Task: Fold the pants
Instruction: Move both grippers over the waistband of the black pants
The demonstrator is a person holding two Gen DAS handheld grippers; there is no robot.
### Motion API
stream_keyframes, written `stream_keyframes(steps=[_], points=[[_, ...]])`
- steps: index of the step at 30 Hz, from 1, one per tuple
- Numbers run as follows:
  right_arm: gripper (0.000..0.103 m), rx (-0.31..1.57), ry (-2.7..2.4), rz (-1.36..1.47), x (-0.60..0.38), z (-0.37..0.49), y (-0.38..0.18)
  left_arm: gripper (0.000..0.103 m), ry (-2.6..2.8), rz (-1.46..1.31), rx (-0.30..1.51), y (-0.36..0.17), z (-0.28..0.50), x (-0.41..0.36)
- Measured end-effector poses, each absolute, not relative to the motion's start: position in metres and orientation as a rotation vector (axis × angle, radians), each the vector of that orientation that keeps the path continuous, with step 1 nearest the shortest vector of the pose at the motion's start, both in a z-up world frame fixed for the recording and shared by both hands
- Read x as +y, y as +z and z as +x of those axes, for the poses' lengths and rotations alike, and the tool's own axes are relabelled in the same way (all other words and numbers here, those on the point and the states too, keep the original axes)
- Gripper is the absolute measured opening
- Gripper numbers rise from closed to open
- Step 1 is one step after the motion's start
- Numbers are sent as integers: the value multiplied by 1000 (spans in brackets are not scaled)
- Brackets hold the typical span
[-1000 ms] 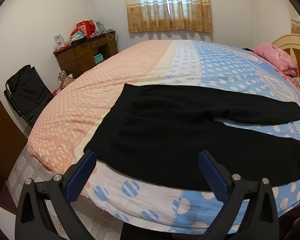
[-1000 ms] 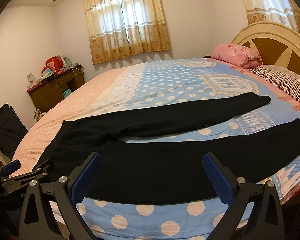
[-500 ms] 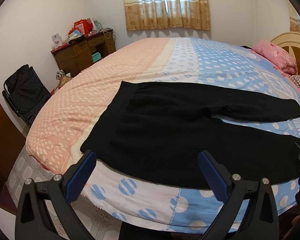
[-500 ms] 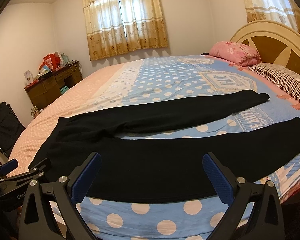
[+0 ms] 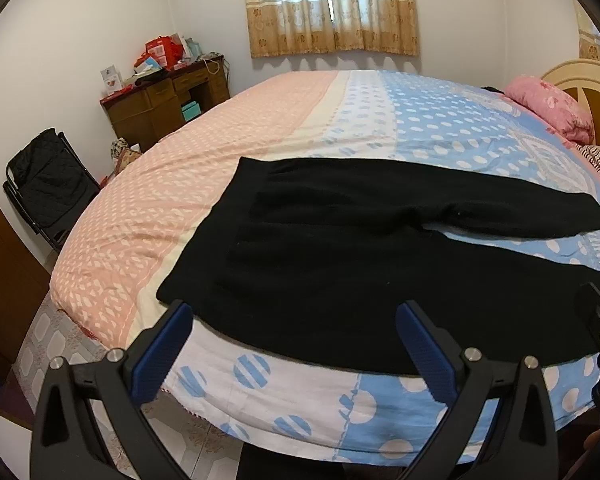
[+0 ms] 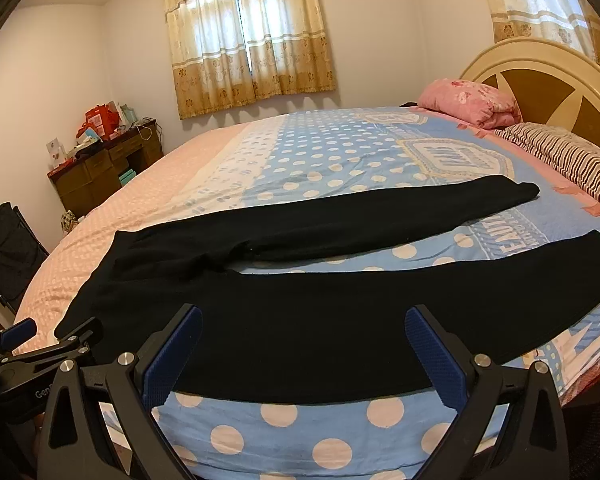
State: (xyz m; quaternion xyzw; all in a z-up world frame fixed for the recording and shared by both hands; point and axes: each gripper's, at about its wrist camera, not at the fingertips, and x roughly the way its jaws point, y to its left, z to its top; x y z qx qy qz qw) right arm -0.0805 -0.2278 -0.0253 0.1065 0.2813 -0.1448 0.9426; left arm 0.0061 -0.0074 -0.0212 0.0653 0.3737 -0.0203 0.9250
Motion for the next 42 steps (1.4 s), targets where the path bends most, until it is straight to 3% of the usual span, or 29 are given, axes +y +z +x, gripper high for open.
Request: stream_keyframes(steps=[42], points=[[102,635,-279,194,-238,-58,-38,103,-58,139,813,-32,23,-9]])
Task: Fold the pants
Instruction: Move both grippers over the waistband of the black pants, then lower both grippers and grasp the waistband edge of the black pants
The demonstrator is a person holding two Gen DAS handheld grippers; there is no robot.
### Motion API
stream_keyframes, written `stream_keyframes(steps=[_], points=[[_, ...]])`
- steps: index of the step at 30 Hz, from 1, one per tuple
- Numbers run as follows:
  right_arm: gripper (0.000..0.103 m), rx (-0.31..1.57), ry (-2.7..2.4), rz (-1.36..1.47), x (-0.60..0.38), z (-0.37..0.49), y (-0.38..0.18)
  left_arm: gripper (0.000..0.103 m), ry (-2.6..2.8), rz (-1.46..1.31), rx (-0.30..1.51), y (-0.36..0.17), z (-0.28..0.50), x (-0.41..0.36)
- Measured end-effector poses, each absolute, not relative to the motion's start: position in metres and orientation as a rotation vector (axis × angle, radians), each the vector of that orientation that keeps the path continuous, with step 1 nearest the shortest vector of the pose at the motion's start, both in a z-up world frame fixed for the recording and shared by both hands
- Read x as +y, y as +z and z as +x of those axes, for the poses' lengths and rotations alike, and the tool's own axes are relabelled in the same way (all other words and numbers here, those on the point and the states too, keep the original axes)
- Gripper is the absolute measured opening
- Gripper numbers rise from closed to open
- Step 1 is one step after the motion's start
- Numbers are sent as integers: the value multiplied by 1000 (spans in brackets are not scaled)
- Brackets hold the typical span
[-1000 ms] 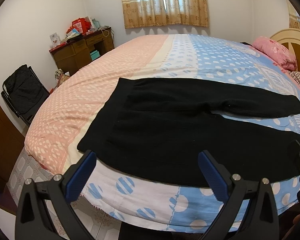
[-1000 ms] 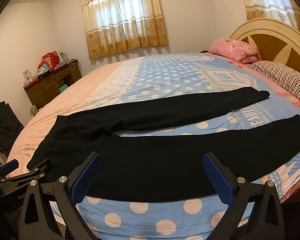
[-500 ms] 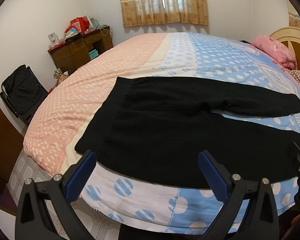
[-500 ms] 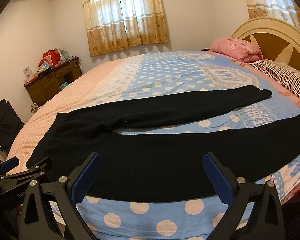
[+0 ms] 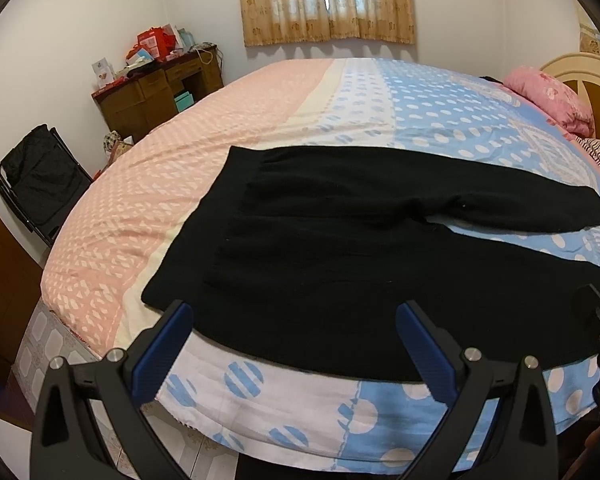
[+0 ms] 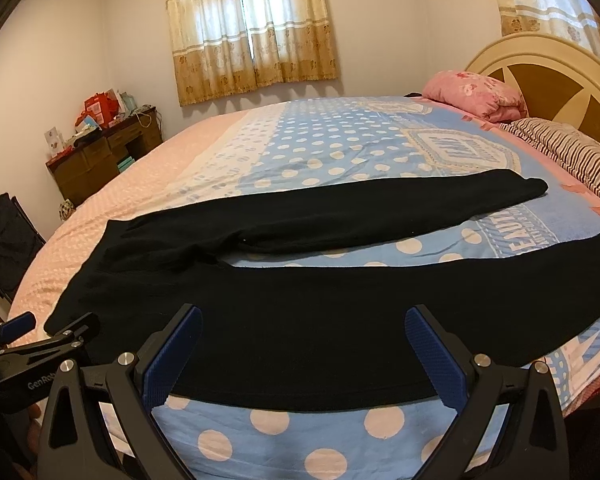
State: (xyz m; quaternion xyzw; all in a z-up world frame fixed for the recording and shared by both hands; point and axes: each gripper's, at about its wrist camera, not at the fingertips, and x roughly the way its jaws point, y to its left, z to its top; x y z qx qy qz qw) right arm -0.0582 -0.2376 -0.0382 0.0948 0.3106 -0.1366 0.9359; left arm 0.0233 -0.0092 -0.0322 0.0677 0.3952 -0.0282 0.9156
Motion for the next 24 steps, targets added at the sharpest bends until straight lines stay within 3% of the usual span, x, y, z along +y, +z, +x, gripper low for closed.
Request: stream_keyframes(steps=[8,14,15,17,18,24], points=[[102,718,-173,146,-257,-12,-42,103,-82,144,869,-45,46,1],[100,716,-25,-50,-252,83,-25,103,-94,68,897,-32,96,12],[98,722,4,-69,-253,100,-26,103,-82,65,897,-31,107,12],[78,764,53,-93,-253,144,-32,103,-67,61,896,-31,125,10],[75,804,83,-94,-253,169,-38,103,-64,59,896,-32,134,8],[75,887,195,-47,-260,249,-71,103,-40,60,922,-55,166,0]])
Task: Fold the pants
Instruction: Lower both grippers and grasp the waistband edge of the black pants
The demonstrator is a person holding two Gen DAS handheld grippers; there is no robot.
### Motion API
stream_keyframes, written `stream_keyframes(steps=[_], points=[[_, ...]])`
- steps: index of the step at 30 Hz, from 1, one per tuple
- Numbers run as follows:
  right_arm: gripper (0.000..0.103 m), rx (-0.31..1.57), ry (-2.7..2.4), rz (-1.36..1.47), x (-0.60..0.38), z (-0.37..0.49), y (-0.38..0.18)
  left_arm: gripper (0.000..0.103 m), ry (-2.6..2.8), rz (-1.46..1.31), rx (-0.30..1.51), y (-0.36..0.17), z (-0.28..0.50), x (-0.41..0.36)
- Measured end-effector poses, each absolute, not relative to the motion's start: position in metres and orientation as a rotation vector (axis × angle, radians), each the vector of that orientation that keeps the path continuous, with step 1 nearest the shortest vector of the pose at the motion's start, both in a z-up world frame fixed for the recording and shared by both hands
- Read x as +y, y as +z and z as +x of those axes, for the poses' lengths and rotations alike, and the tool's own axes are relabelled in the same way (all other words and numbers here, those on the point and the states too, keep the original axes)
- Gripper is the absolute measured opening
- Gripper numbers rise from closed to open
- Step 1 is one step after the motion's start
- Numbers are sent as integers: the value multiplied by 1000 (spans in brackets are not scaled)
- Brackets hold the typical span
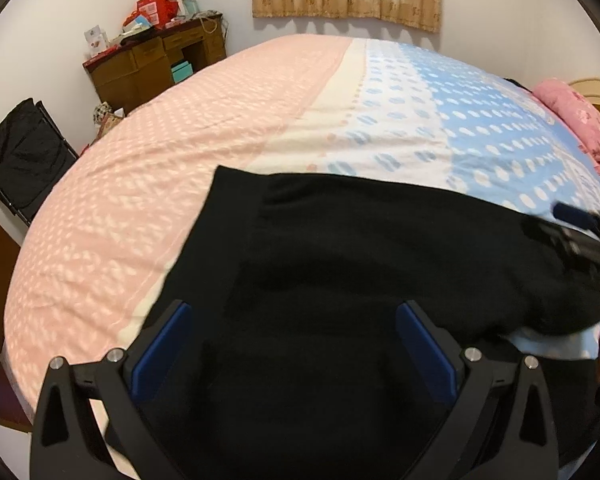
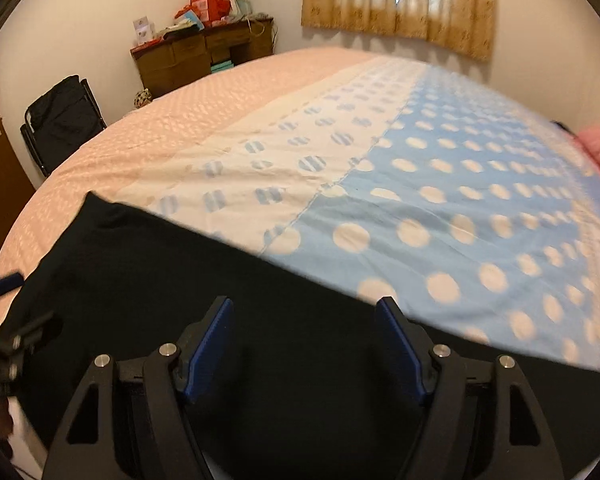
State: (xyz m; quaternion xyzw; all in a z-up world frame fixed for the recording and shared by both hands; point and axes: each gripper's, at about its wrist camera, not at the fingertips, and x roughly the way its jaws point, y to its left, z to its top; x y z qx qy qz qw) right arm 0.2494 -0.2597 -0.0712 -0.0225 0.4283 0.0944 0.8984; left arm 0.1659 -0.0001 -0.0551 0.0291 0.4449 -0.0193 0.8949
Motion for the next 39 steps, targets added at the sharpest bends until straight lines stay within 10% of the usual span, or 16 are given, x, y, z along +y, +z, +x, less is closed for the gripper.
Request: stream_keyframes(steps=[10,16,29,39], points=[[74,961,286,-120,-253,287,-104,103,6,95,915,-86,171,-1],[7,1017,353,-133,-242,273,-94,103,-1,93,926,-82,166,0],[4,760,302,-212,-208,147,-7,103,16,24,896,-43,110,45],[4,703,282,-165,-178,19,-70,103,-32,-31,925,-38,105,52]])
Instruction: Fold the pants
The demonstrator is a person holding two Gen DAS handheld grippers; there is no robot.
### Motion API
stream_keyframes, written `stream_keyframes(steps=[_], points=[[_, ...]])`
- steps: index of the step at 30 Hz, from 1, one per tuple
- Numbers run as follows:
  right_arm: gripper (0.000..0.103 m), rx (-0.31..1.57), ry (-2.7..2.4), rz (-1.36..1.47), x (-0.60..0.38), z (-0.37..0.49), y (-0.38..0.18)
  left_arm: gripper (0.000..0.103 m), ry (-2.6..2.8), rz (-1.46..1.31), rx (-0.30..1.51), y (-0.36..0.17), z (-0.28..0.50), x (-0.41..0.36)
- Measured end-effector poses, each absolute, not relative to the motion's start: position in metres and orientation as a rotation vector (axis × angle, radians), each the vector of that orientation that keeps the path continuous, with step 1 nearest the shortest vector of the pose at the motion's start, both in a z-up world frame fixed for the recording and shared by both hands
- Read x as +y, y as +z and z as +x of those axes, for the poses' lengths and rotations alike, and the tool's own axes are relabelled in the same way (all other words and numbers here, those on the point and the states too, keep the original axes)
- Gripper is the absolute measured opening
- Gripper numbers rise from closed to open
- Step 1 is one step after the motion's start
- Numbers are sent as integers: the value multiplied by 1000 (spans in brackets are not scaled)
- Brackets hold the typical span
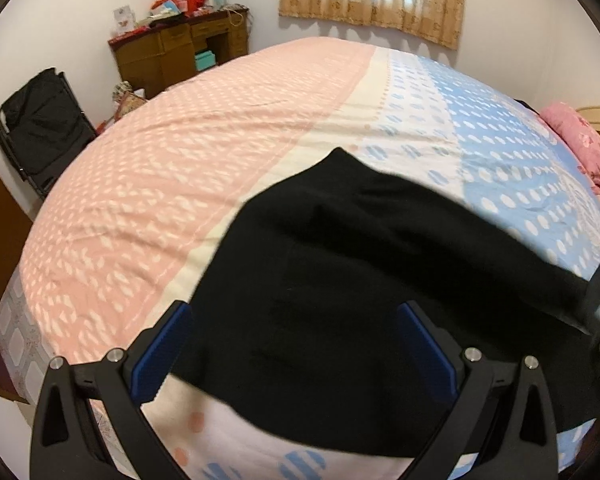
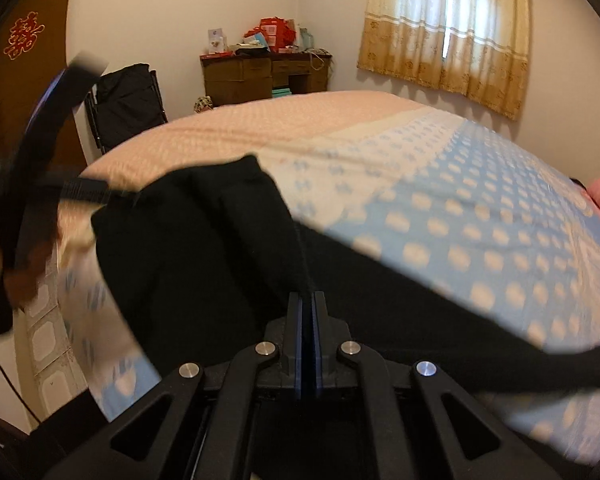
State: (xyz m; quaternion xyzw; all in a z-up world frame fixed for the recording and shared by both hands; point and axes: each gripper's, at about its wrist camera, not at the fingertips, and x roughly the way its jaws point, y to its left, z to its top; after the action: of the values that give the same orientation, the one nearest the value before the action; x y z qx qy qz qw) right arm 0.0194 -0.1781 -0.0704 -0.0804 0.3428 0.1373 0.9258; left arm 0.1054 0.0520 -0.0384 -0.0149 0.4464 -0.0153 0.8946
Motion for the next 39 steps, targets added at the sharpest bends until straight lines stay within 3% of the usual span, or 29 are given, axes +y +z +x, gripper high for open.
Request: stream_keyframes(steps=[8,16,20,21,23,24,26,28,31,39], points=[[4,686,249,-153,-167,-3,-106,103,-65,51,930,-24,157,1],[4,651,233,-255,-161,-12,-119,103,7,96,1130,-78,211,-45],[4,642,227,-247,-164,-14,-117,103,57,148,1144,-90,216,-57],[4,640,226,-238,-166,-14,-115,99,53,135,1127,-89,214,-56],[3,630,227,-208,-172,-15,-106,75,25,97,1102,-85,209,-49],[3,626,228,-200,-174,-16,-103,69,22,87,1087,-82,207,-44],[3,624,225,-176,-178,-18,-95,38,0,38,1062,-76,201,-29],[3,617,224,-152,-181,-26,-86,17,-73,-102,1055,-72,193,-5],[3,599,226,-141,-180,-38,-75,13,-187,-383,991,-61,163,42],[3,620,241,-203,-156,-64,-83,13,-160,-422,770,-43,74,106]])
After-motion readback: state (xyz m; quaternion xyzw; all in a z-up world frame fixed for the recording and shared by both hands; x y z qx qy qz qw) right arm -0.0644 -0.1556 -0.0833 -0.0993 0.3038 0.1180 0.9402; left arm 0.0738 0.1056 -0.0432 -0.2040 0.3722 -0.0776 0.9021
